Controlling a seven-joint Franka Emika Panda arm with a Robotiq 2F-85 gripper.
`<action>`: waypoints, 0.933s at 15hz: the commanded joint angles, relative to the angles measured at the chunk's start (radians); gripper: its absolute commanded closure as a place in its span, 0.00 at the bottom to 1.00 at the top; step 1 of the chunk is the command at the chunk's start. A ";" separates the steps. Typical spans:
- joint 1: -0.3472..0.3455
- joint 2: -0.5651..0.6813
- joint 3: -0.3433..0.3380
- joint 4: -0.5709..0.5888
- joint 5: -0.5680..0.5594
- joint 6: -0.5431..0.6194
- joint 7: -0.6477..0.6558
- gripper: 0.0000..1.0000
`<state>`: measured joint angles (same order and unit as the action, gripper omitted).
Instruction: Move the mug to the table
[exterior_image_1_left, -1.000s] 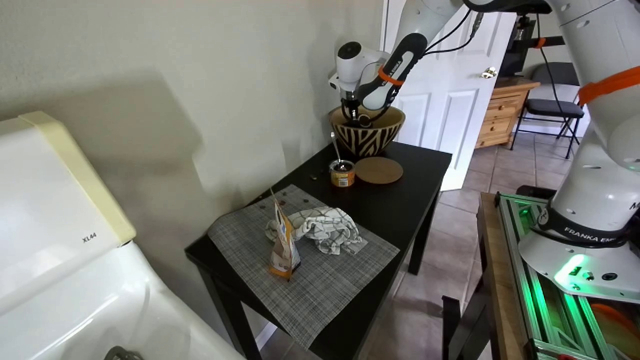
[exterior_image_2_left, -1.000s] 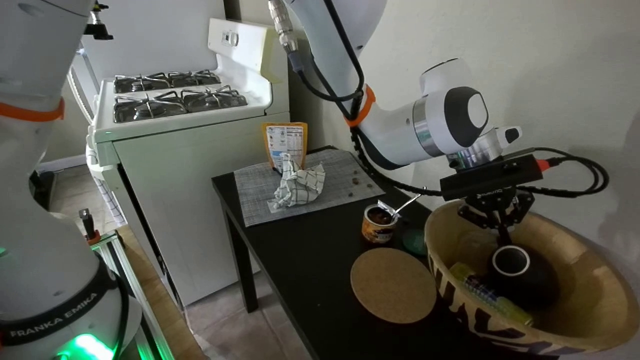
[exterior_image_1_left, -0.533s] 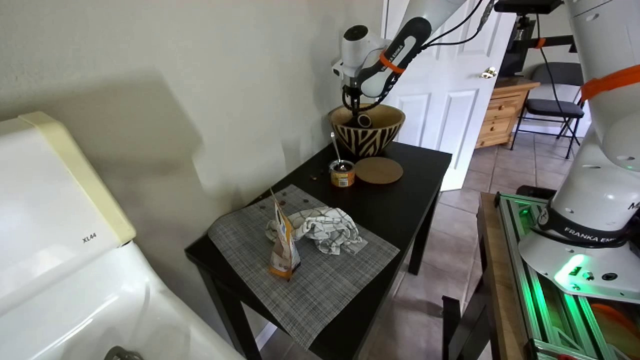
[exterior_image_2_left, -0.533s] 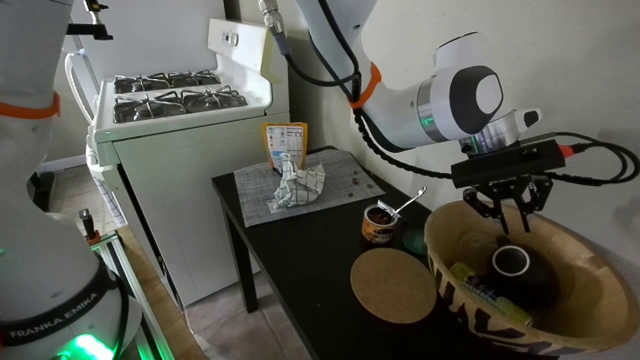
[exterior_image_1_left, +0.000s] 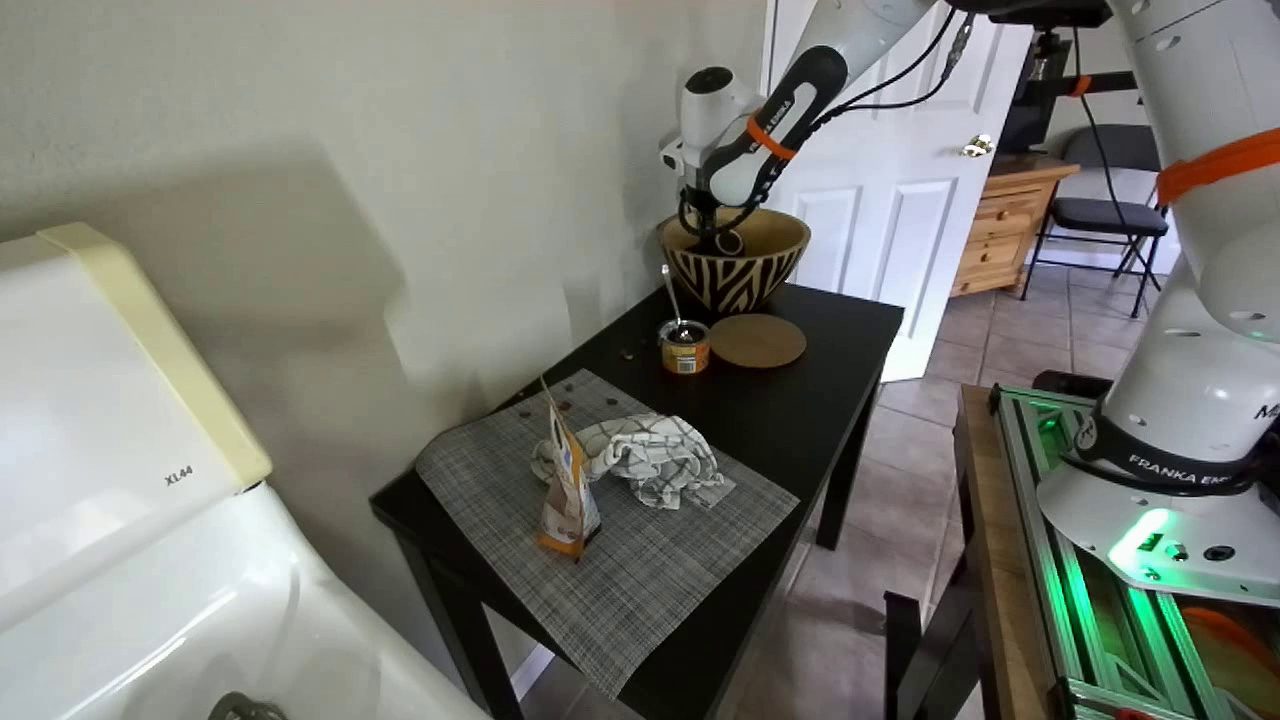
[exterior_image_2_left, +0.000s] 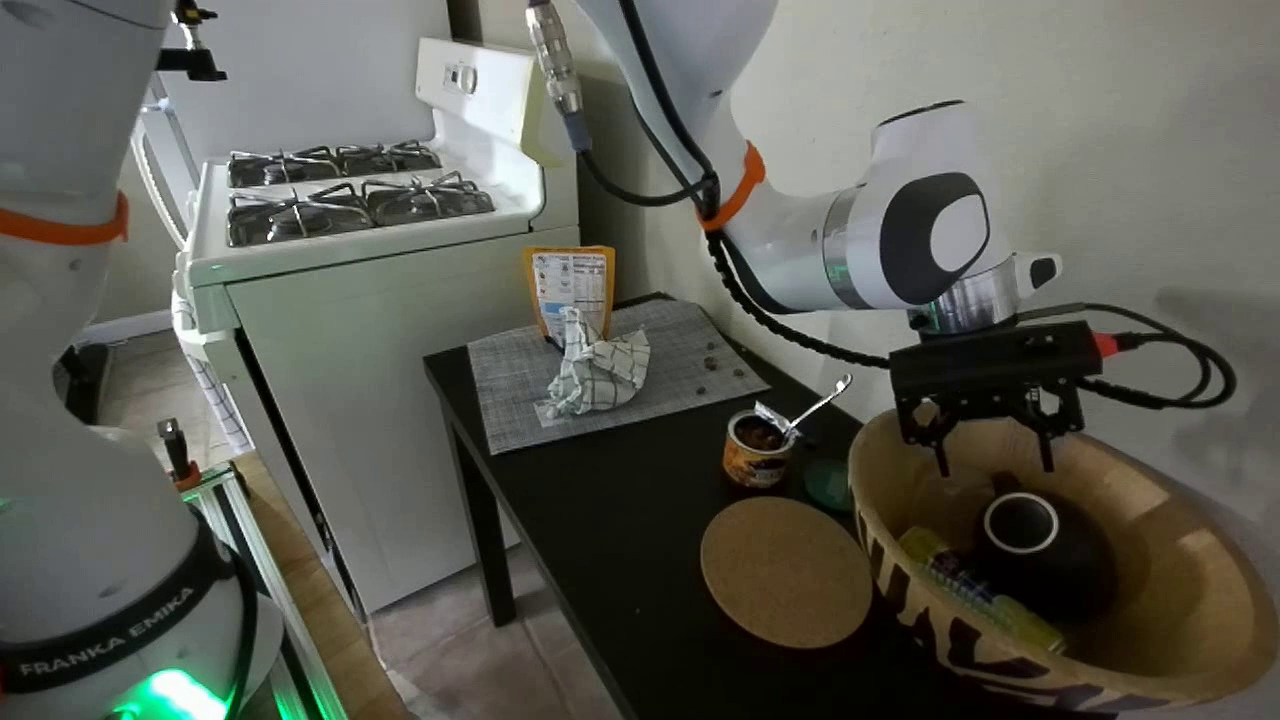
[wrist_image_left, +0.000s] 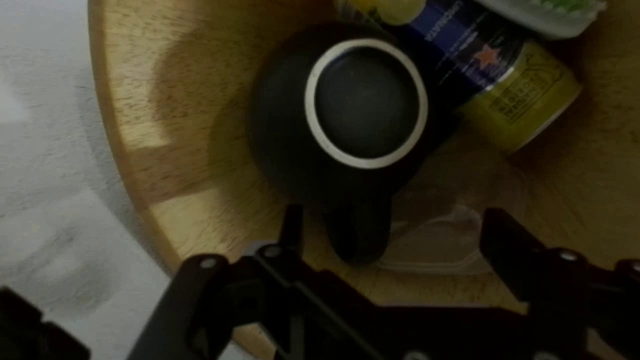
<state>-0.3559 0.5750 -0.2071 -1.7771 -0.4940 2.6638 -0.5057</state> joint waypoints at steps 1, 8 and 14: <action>-0.028 0.065 0.021 0.061 0.055 -0.002 -0.057 0.00; -0.052 0.140 0.042 0.182 0.108 -0.022 -0.106 0.33; -0.034 0.166 0.017 0.225 0.101 -0.081 -0.109 0.31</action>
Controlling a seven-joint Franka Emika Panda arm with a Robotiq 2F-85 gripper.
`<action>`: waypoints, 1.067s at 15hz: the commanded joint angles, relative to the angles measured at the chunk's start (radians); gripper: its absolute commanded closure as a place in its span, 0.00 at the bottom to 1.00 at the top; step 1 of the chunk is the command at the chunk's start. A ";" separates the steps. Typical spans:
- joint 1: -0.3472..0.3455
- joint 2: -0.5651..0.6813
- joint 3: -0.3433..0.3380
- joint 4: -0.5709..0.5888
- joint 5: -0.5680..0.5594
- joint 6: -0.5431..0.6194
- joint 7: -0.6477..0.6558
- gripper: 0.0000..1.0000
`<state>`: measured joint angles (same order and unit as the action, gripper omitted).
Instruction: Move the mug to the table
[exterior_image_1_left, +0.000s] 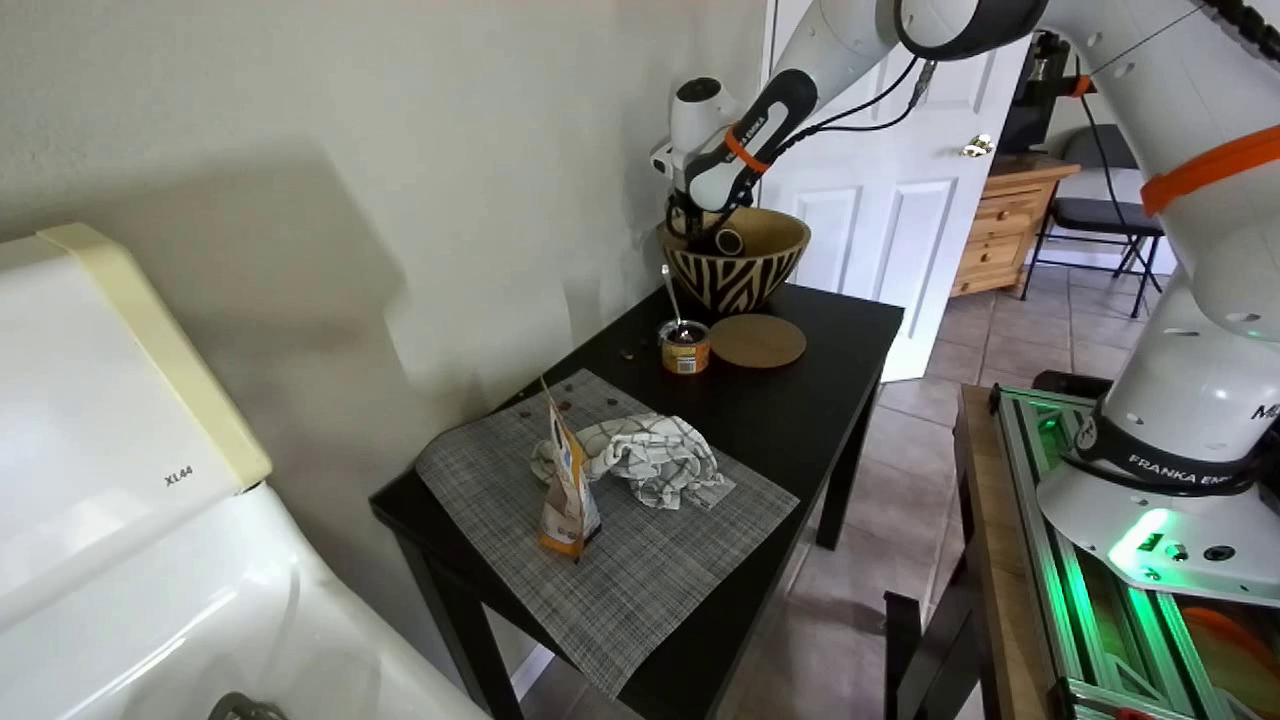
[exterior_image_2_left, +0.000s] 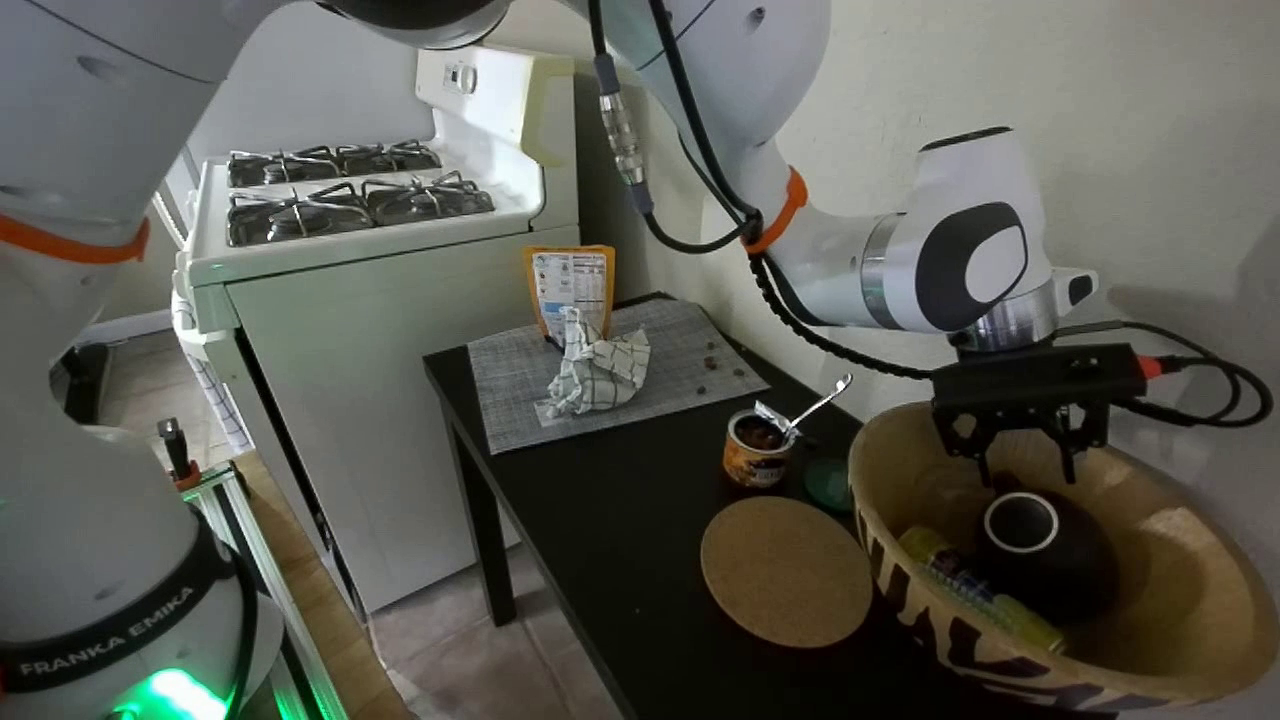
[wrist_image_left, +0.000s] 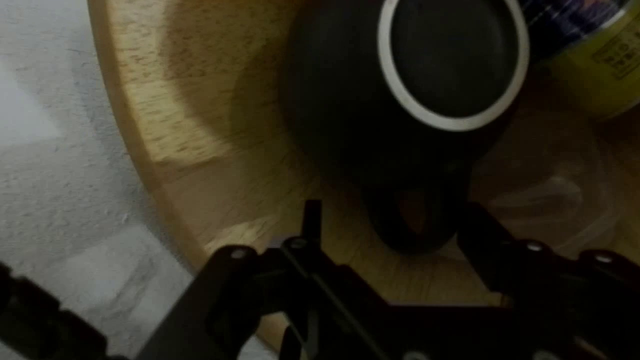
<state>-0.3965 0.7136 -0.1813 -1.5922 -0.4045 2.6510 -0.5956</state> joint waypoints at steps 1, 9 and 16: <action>0.011 0.024 -0.011 0.040 0.009 -0.100 -0.022 0.35; 0.049 -0.002 -0.042 0.046 -0.019 -0.180 0.014 0.97; 0.049 -0.080 -0.035 -0.027 -0.008 -0.165 0.007 0.94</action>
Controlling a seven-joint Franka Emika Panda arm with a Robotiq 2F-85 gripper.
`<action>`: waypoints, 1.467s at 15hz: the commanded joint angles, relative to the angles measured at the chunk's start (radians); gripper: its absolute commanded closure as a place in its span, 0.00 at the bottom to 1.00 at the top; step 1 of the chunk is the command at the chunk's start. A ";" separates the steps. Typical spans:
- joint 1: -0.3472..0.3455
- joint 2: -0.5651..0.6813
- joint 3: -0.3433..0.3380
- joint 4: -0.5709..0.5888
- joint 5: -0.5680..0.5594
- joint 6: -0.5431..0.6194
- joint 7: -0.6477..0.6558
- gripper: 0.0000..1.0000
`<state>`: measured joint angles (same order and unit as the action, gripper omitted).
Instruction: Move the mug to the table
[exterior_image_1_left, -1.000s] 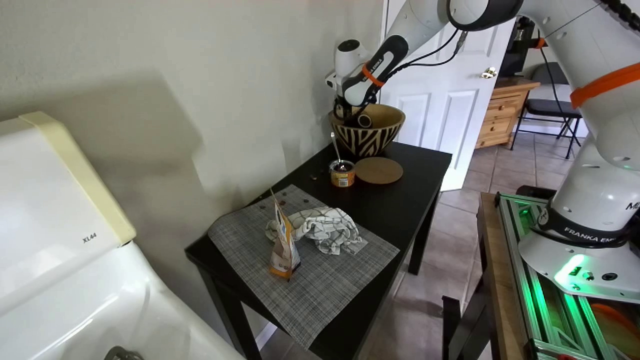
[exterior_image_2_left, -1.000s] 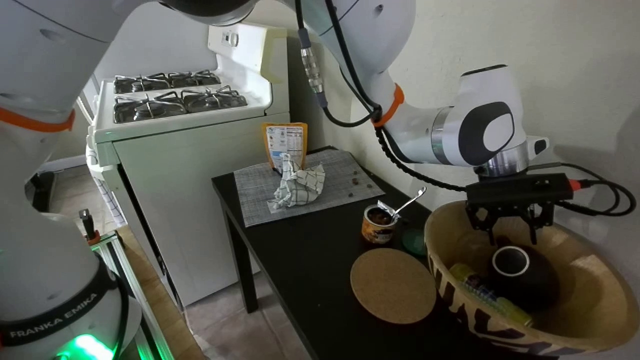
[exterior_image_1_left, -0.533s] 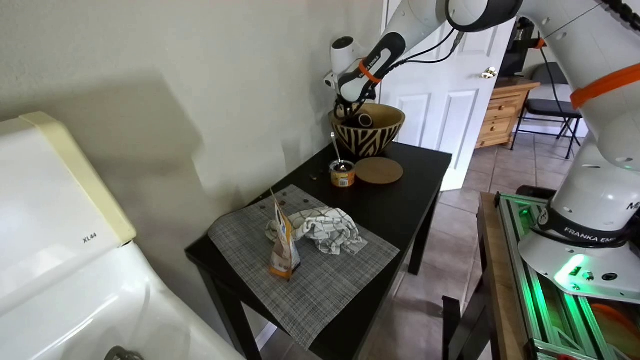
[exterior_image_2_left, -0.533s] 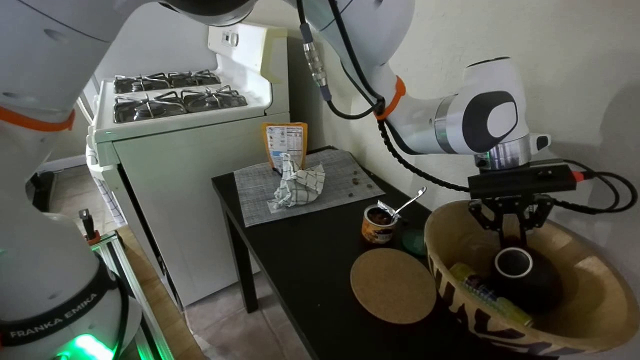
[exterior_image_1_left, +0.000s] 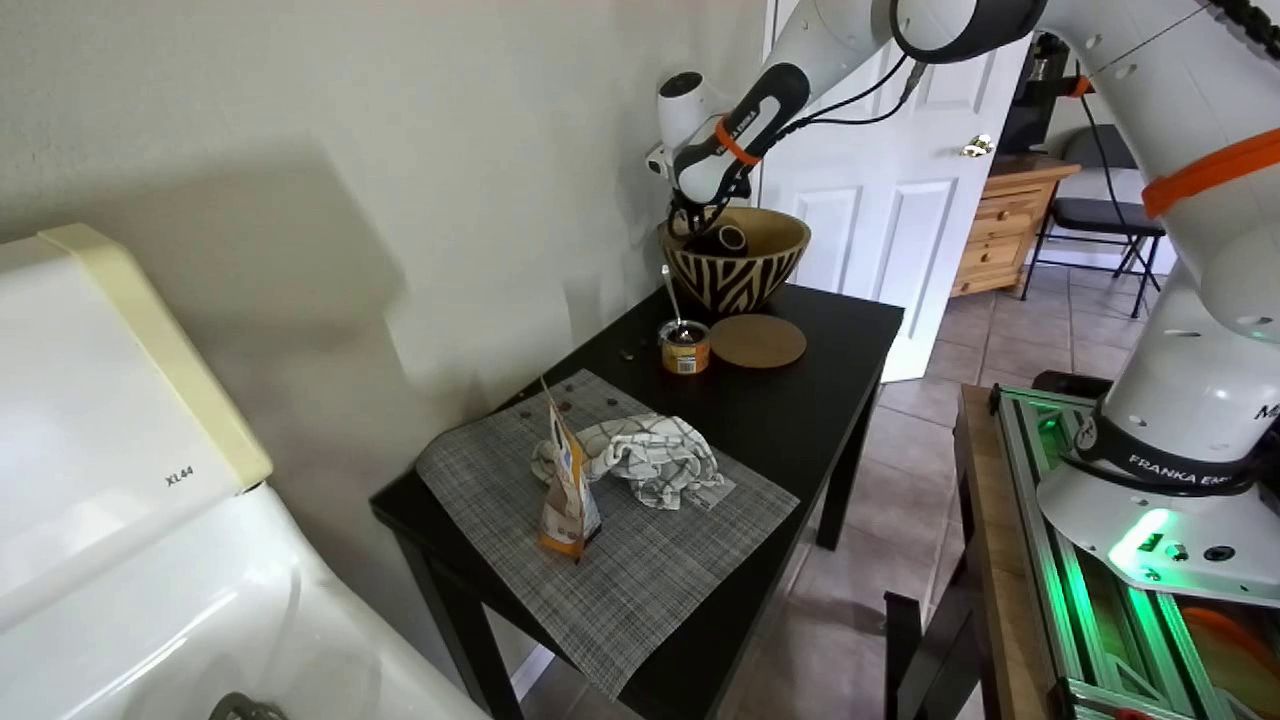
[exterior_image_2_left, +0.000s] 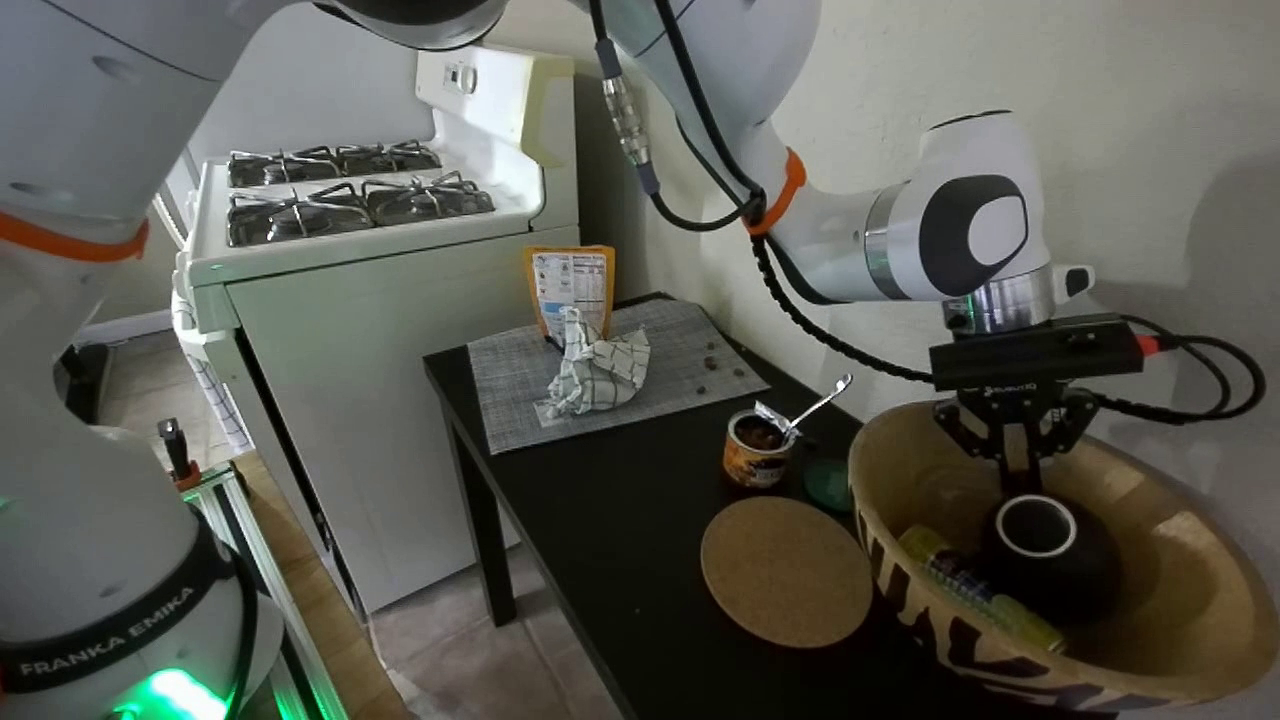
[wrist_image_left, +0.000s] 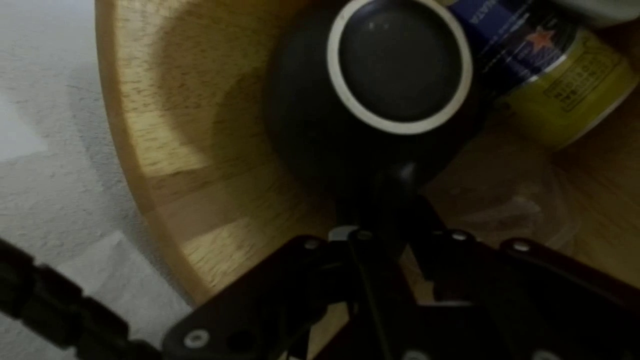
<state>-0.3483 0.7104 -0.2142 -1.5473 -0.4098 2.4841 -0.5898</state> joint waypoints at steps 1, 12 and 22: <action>-0.005 -0.102 0.002 -0.093 0.003 0.011 -0.005 0.94; -0.033 -0.289 0.035 -0.266 0.069 0.083 -0.033 0.94; -0.019 -0.455 0.066 -0.419 0.112 0.136 -0.118 0.94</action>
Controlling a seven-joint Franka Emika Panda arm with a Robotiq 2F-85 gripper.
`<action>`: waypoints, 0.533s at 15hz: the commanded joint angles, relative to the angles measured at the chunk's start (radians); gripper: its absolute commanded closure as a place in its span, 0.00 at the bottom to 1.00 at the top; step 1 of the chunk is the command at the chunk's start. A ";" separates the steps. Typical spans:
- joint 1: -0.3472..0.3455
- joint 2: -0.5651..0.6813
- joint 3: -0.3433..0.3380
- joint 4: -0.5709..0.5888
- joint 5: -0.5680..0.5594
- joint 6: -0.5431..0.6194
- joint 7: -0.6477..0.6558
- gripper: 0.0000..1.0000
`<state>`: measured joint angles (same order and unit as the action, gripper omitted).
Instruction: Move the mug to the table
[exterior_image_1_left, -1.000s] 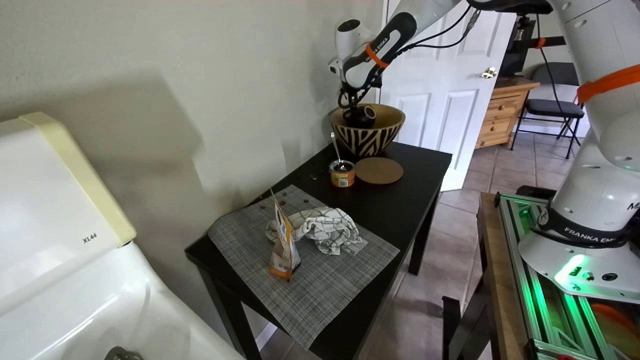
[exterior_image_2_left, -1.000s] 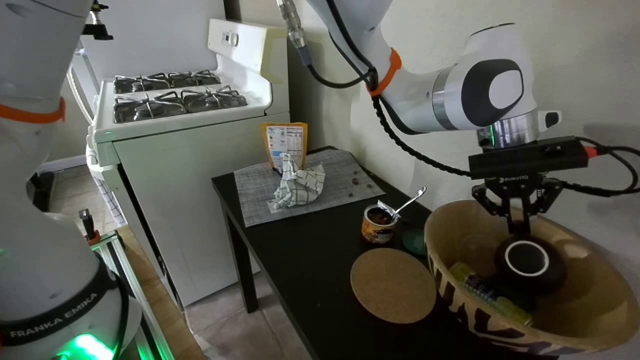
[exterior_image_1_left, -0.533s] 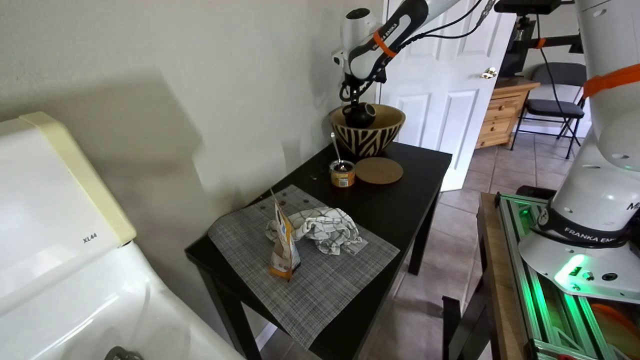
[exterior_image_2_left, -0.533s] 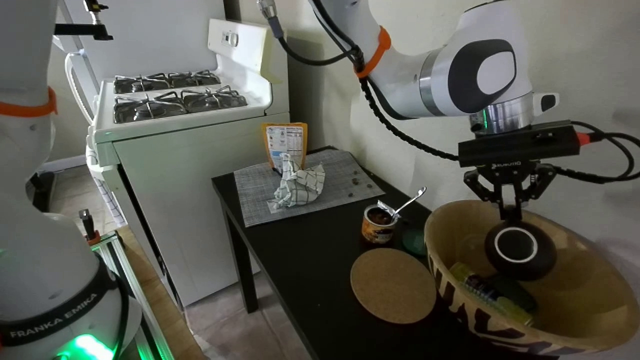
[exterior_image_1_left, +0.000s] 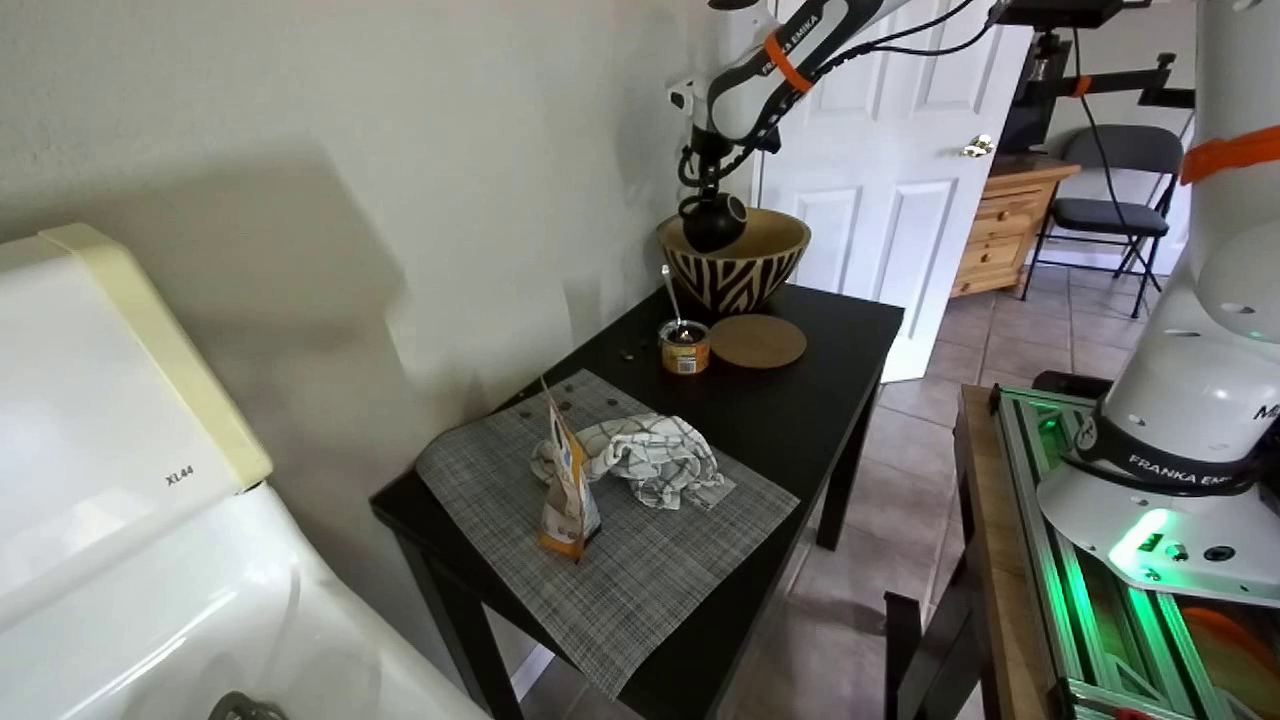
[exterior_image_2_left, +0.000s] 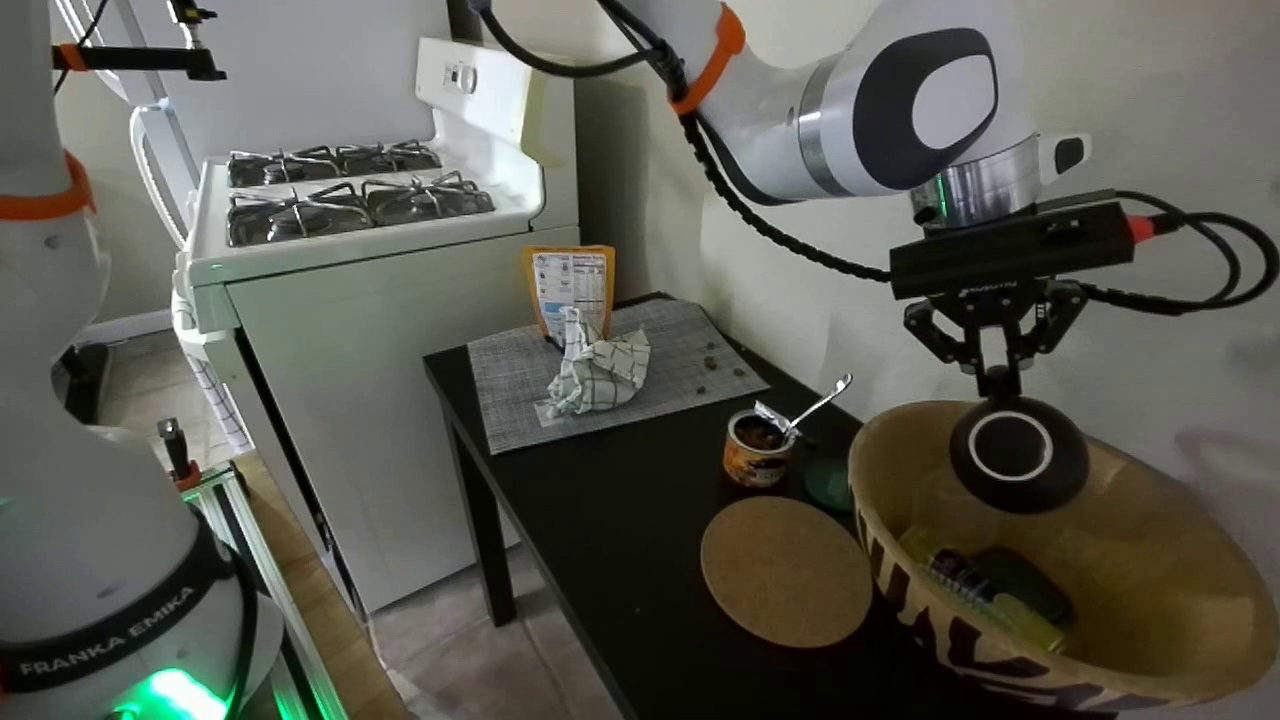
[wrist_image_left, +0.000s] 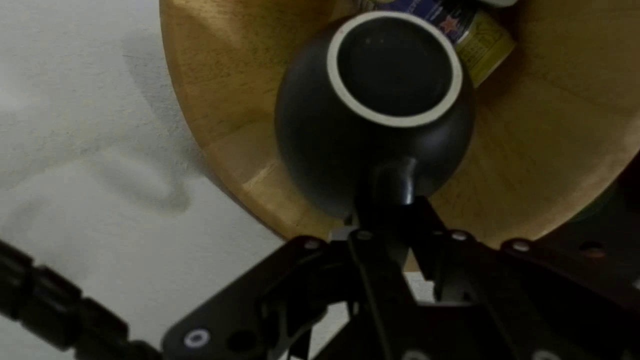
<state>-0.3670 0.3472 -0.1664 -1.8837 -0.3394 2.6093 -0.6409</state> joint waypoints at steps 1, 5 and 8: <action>0.004 -0.109 0.020 -0.096 0.050 0.011 -0.082 0.94; 0.031 -0.160 0.020 -0.126 0.056 -0.022 -0.121 0.94; 0.052 -0.193 0.012 -0.137 0.038 -0.044 -0.138 0.94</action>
<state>-0.3378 0.2254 -0.1441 -1.9804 -0.3069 2.5966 -0.7352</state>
